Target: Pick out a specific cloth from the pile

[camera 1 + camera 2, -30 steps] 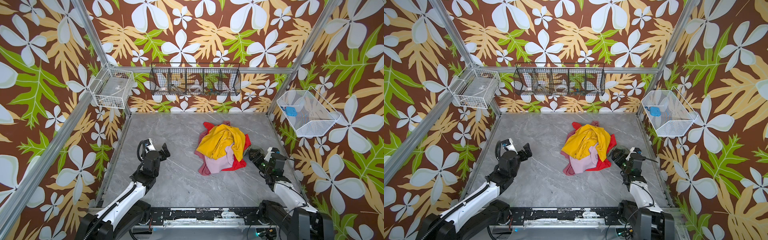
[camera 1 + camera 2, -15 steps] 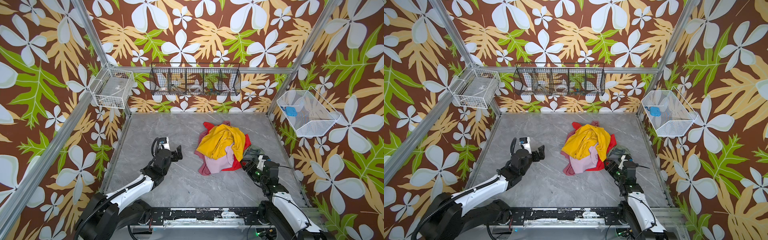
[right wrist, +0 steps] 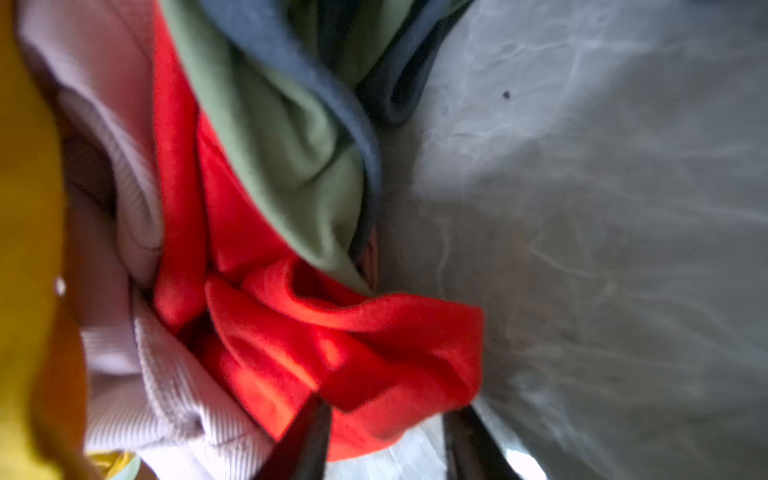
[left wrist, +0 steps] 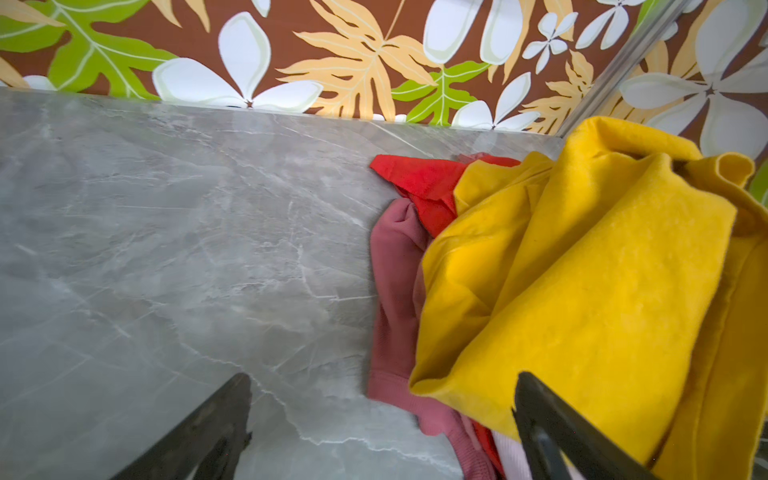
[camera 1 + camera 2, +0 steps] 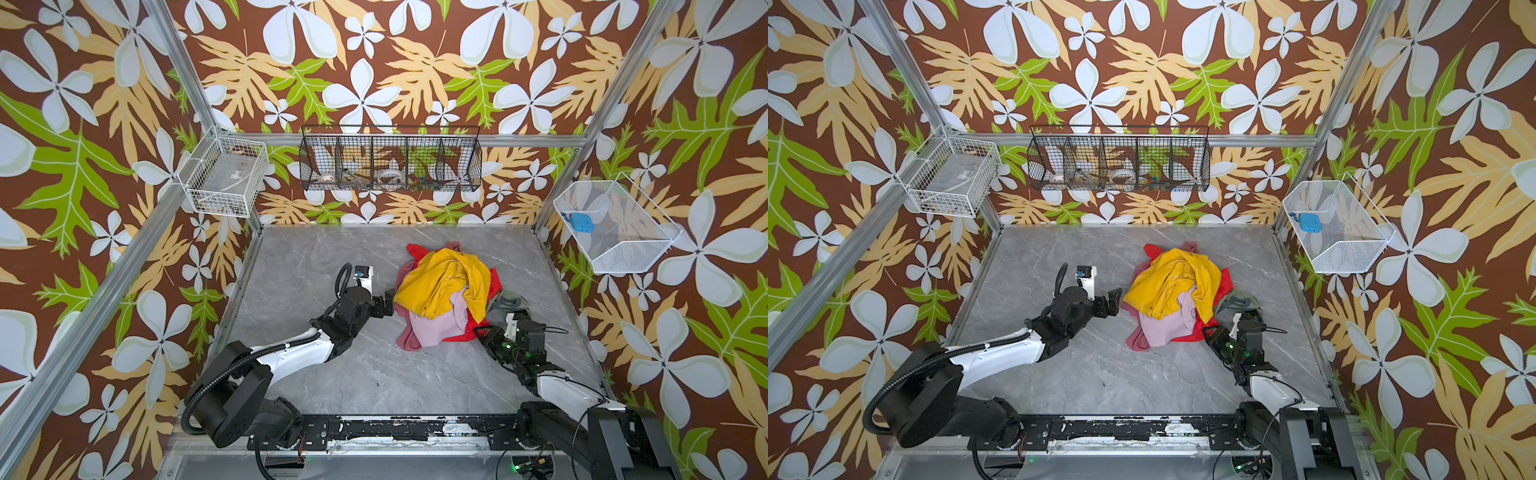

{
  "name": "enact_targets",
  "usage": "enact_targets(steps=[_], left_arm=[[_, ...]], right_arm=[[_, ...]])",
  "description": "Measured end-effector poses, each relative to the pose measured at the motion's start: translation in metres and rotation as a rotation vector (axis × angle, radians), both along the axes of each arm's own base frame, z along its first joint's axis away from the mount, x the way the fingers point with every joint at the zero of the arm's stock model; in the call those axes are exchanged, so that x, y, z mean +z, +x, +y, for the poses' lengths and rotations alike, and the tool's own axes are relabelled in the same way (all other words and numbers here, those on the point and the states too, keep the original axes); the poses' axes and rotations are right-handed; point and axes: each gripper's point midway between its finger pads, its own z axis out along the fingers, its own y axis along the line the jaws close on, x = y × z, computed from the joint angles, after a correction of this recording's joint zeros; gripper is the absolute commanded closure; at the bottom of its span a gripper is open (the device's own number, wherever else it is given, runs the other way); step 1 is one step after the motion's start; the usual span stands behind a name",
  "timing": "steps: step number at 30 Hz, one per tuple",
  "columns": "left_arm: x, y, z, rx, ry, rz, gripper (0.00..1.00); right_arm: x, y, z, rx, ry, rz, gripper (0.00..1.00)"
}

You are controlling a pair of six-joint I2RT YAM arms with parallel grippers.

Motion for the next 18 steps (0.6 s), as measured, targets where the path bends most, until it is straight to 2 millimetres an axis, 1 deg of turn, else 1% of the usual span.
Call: enact_targets(steps=[4,5,9,12,14,16,18], left_arm=[[0.002,0.007,-0.017,-0.026,-0.007,-0.002,0.01],[0.002,0.009,-0.022,-0.031,-0.006,-0.001,0.01],[0.003,0.012,-0.042,-0.051,-0.005,-0.003,0.01],[0.002,0.016,-0.058,-0.049,0.017,-0.001,0.0],[0.001,0.021,-0.069,-0.039,0.036,0.0,0.0],[-0.003,0.025,-0.074,-0.022,0.057,0.004,0.0],[-0.007,0.028,-0.073,0.001,0.078,0.009,0.0]], right_arm=[[0.002,0.008,0.002,0.006,0.009,-0.029,0.98],[0.004,0.01,0.002,0.01,0.012,-0.037,1.0],[0.019,0.017,0.006,0.033,0.025,-0.092,1.0],[0.036,0.019,0.008,0.048,0.026,-0.154,1.0],[0.053,0.02,0.011,0.062,0.029,-0.207,1.0],[0.07,0.02,0.012,0.073,0.028,-0.26,1.0],[0.088,0.02,0.014,0.088,0.024,-0.312,1.0]])
